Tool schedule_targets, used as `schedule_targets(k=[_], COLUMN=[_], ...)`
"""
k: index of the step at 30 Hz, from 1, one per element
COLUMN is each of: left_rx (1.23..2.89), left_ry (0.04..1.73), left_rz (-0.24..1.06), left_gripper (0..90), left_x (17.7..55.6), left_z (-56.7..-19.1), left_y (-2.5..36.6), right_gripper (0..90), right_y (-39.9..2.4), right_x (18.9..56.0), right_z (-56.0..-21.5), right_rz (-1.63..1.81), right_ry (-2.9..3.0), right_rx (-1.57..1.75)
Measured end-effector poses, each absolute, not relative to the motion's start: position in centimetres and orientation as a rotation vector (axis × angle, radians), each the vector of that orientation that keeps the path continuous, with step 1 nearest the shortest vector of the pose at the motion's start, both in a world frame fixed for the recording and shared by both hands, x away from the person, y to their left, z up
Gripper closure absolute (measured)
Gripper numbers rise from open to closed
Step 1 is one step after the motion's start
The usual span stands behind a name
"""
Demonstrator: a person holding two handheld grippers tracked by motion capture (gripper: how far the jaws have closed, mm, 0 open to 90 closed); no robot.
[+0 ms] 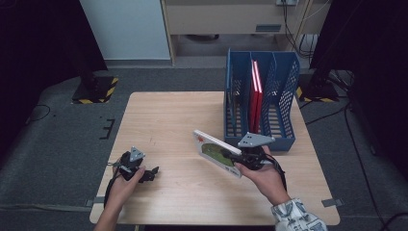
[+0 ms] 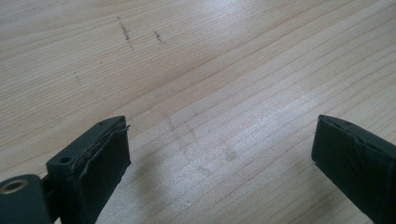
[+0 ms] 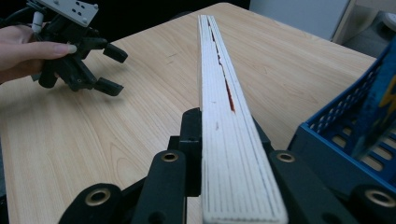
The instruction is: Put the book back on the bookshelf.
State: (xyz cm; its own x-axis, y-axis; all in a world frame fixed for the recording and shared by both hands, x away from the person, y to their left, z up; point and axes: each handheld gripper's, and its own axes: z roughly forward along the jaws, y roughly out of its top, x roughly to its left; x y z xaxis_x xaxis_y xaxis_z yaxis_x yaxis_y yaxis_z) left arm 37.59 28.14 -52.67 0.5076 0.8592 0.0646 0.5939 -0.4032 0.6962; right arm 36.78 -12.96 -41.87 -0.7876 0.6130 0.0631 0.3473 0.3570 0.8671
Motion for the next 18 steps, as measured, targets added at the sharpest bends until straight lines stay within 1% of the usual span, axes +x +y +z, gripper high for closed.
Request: schedule_targets(k=[18], left_rx=[2.146], left_ry=[1.196], left_rz=[0.519], left_gripper=[2.5], left_x=[37.7], left_z=[-53.2], left_y=[27.8], right_gripper=[75.5], right_y=[-16.0], right_x=[35.9], right_z=[-38.7], right_rz=[1.419], right_ry=[2.296], right_rx=[0.881])
